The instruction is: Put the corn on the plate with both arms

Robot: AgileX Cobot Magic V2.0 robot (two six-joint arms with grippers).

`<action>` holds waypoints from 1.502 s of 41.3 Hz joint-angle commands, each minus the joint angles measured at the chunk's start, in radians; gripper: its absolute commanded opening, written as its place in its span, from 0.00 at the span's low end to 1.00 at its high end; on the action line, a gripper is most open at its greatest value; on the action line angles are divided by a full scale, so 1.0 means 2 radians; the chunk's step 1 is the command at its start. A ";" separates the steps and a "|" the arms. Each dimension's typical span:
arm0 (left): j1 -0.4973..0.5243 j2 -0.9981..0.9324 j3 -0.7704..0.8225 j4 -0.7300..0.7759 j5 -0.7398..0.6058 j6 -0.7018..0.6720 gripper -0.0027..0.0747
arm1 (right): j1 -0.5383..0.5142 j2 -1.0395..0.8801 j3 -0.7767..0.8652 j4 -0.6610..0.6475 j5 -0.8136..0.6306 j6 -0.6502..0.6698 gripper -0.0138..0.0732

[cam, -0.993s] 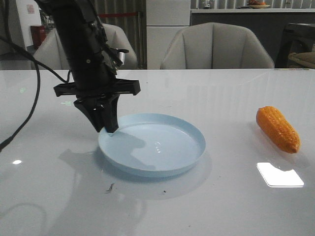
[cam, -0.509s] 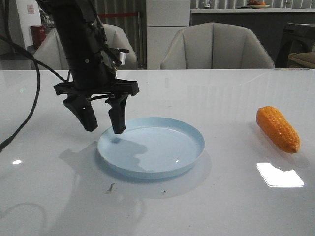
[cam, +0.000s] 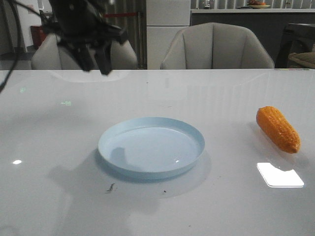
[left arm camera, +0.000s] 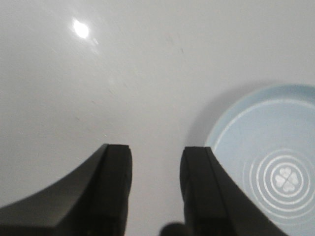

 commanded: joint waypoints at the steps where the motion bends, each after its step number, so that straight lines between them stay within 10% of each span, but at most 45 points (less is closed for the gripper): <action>1: -0.001 -0.081 -0.016 0.052 -0.039 -0.032 0.39 | -0.003 0.020 -0.047 0.002 -0.013 0.000 0.63; 27: 0.116 -0.336 0.203 0.166 -0.133 -0.125 0.20 | -0.003 0.313 -0.303 0.002 0.139 0.000 0.63; 44: 0.231 -0.503 0.419 0.165 -0.188 -0.125 0.15 | 0.025 0.417 -0.314 0.003 0.123 -0.002 0.63; 62: 0.232 -0.524 0.441 0.160 -0.176 -0.125 0.15 | 0.025 0.454 -0.314 0.001 0.113 -0.002 0.63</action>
